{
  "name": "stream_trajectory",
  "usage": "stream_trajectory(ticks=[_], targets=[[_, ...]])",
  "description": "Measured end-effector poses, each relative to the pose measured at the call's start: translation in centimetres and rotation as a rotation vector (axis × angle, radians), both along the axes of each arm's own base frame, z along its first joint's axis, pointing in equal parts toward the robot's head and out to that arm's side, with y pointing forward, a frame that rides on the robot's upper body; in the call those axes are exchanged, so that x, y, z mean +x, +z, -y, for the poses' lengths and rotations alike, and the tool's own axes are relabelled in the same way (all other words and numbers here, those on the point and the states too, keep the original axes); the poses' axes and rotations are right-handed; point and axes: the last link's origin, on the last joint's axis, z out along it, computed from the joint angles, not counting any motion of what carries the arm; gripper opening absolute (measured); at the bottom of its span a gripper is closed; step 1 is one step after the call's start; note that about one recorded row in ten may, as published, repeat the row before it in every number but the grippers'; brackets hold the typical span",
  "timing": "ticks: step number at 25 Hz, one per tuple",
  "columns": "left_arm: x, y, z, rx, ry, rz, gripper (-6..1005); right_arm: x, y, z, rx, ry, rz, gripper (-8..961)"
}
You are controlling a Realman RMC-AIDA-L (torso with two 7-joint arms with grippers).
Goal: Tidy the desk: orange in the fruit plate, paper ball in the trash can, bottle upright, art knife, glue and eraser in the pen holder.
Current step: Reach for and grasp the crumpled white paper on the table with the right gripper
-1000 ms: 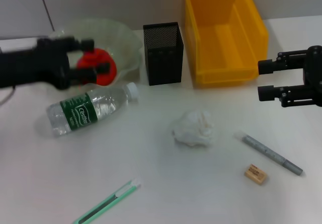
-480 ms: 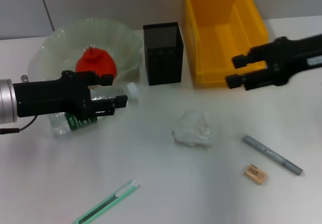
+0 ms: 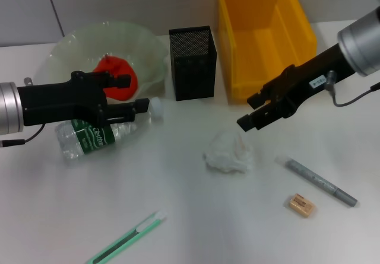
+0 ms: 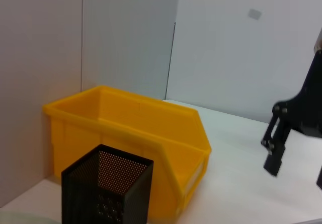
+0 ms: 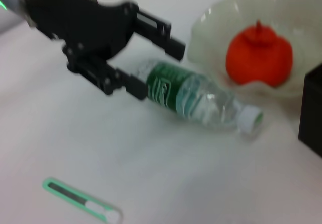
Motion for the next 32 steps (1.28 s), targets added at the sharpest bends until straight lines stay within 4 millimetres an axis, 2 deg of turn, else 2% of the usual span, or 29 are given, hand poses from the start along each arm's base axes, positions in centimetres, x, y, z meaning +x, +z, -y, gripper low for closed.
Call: stream_trajectory(ticks=[6, 12, 21, 32], targets=[[0.4, 0.0, -0.4, 0.008, 0.001, 0.000, 698, 0.2, -1.0, -0.5, -0.017, -0.080, 0.138, 658], [0.6, 0.0, -0.6, 0.011, -0.009, -0.006, 697, 0.3, -1.9, -0.5, -0.023, -0.096, 0.144, 658], [0.8, 0.0, -0.8, 0.015, -0.016, -0.009, 697, 0.9, -4.6, -1.2, -0.023, -0.096, 0.205, 658], [0.9, -0.3, -0.7, 0.004, -0.023, -0.019, 697, 0.4, -6.1, -2.1, -0.003, -0.075, 0.248, 659]])
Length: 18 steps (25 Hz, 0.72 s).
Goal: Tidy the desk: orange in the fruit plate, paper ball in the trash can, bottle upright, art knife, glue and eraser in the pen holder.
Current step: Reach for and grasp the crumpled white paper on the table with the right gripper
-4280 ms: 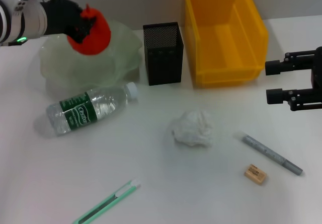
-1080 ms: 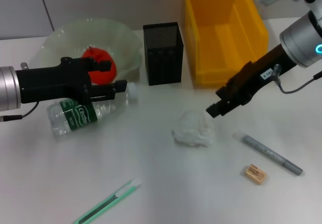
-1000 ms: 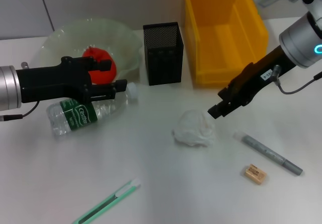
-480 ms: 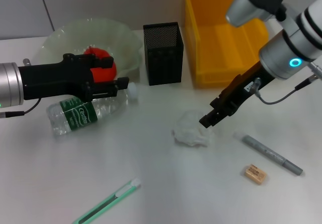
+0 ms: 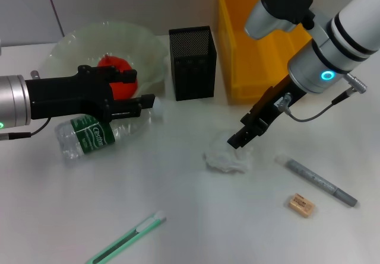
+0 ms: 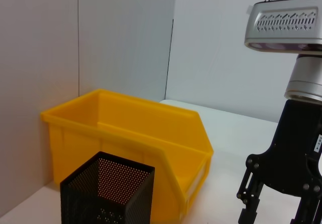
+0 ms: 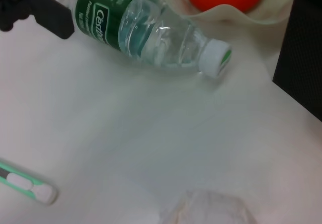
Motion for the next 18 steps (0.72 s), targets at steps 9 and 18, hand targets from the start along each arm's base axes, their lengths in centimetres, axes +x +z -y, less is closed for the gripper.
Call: stream_trajectory(ticks=[9, 18], targets=[[0.1, -0.2, 0.1, -0.006, -0.005, -0.006, 697, -0.5, -0.9, 0.0, -0.038, 0.007, 0.005, 659], [0.2, -0.4, 0.1, -0.017, -0.015, -0.013, 697, -0.1, -1.6, 0.0, -0.038, -0.008, 0.012, 659]])
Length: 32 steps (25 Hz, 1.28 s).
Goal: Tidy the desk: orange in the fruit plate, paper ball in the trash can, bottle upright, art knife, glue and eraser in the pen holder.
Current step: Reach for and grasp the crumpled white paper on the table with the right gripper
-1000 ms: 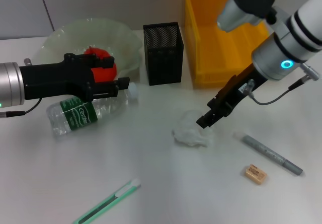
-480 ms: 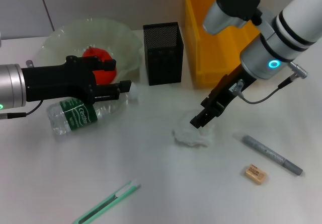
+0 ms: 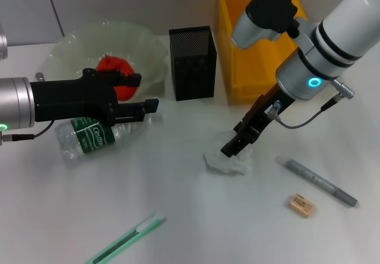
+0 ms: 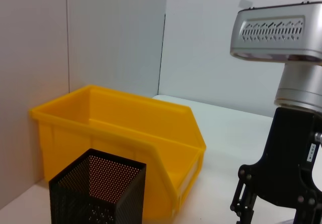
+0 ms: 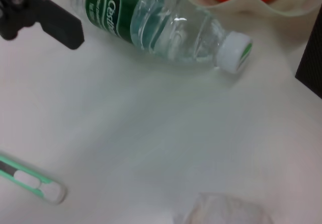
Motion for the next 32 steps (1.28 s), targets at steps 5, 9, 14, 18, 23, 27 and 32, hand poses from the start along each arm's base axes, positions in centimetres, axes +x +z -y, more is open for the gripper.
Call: stream_trajectory(ticks=[5, 9, 14, 18, 23, 27, 32], targets=[[0.0, 0.0, 0.0, -0.001, -0.001, -0.001, 697, 0.2, -0.4, 0.1, -0.007, -0.006, 0.007, 660], [-0.1, 0.0, 0.1, -0.001, 0.002, -0.001, 697, 0.3, -0.7, 0.2, -0.010, -0.010, 0.011, 660], [-0.2, 0.0, 0.1, -0.001, 0.004, -0.001, 697, 0.5, -1.0, 0.1, -0.006, -0.007, 0.024, 659], [-0.3, 0.0, 0.2, -0.001, 0.006, -0.001, 697, 0.5, -1.2, -0.1, 0.008, -0.004, 0.039, 652], [-0.4, 0.0, 0.2, -0.001, 0.008, -0.001, 697, 0.5, -1.3, -0.1, 0.014, -0.003, 0.041, 634], [-0.4, 0.0, 0.2, -0.001, 0.009, -0.001, 697, 0.5, -1.4, -0.1, 0.014, -0.004, 0.038, 620], [-0.4, 0.0, 0.2, 0.001, 0.006, -0.002, 696, 0.4, -1.5, -0.1, 0.013, -0.004, 0.036, 603]])
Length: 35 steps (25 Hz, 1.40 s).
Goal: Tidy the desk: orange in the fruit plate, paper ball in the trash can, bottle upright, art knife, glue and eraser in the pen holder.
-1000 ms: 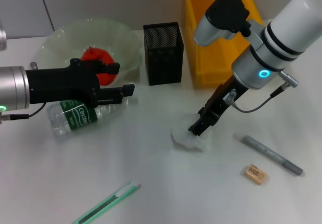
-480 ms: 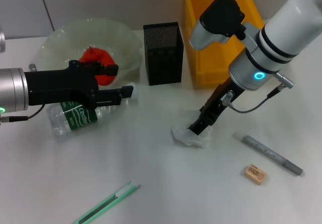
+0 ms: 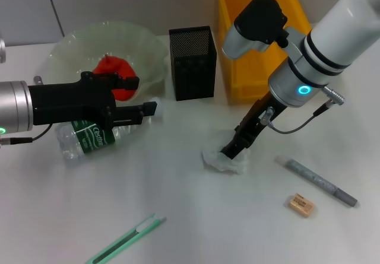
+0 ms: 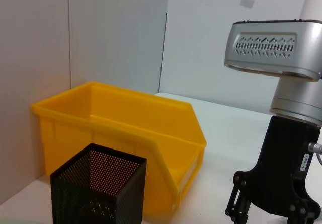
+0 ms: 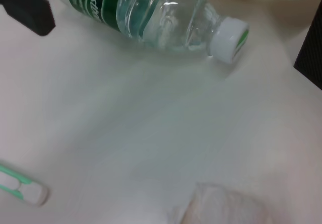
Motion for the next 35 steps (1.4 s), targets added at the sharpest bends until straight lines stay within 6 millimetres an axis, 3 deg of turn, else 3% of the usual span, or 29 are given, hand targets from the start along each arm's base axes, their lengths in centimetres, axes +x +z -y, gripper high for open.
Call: stream_trajectory(ticks=[9, 14, 17, 23, 35], targets=[[0.0, 0.0, 0.0, 0.002, -0.003, -0.001, 696, 0.1, 0.1, 0.0, 0.012, -0.019, 0.001, 571], [0.1, -0.1, 0.0, 0.001, -0.004, 0.001, 696, 0.1, 0.3, -0.1, 0.022, -0.017, 0.000, 432], [0.1, -0.2, 0.0, 0.000, -0.004, 0.002, 696, 0.1, 0.6, -0.2, 0.031, -0.010, -0.002, 398], [0.1, -0.2, 0.0, -0.001, -0.002, 0.002, 696, -0.6, 2.4, 0.0, 0.074, 0.015, -0.037, 335], [0.0, -0.2, 0.1, -0.001, 0.000, 0.003, 696, -3.4, 6.1, -0.1, 0.223, 0.116, -0.162, 333]])
